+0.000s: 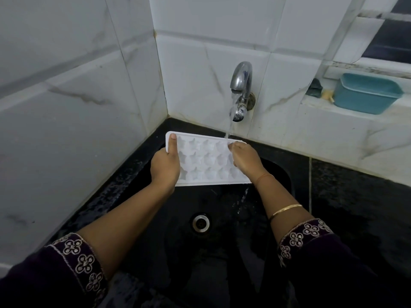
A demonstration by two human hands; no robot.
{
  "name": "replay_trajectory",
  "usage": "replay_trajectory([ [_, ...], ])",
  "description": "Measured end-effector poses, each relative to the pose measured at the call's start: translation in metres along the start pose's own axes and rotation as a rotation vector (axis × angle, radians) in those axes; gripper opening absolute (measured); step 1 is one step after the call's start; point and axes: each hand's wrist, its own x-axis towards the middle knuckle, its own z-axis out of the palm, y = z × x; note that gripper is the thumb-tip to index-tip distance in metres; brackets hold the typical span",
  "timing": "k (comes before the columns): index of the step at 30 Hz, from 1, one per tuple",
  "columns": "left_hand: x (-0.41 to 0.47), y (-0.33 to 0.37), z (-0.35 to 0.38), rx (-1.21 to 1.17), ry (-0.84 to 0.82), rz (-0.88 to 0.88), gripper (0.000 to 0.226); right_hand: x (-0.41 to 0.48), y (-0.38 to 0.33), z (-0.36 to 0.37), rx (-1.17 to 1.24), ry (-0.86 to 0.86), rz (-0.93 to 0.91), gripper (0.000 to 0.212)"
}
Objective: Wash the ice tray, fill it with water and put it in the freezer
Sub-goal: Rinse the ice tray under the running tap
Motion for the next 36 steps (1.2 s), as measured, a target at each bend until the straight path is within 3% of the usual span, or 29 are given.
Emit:
replay_trajectory([
  [5, 0.007, -0.002, -0.005, -0.013, 0.028, -0.013, 0.066, -0.001, 0.001, 0.004, -0.007, -0.095, -0.03, 0.039],
  [11, 0.007, -0.005, -0.005, 0.018, 0.013, 0.004, 0.063, -0.001, 0.0, 0.004, -0.094, -0.045, -0.041, 0.038],
  [15, 0.011, -0.006, -0.011, -0.009, 0.036, -0.006, 0.064, -0.005, 0.005, 0.006, -0.07, -0.145, -0.062, 0.042],
  [20, 0.007, -0.008, -0.008, 0.034, 0.007, 0.009, 0.065, -0.003, 0.001, 0.006, -0.144, -0.03, -0.034, 0.037],
  [25, 0.013, -0.006, -0.011, 0.015, 0.034, 0.014, 0.062, -0.008, 0.003, 0.005, -0.053, -0.161, -0.059, 0.04],
  [32, 0.005, -0.008, -0.006, 0.031, 0.007, -0.003, 0.063, 0.001, 0.001, 0.009, -0.076, -0.074, -0.028, 0.029],
  [36, 0.011, -0.006, -0.01, 0.025, 0.025, -0.002, 0.061, -0.006, 0.004, 0.01, -0.087, -0.143, -0.034, 0.043],
])
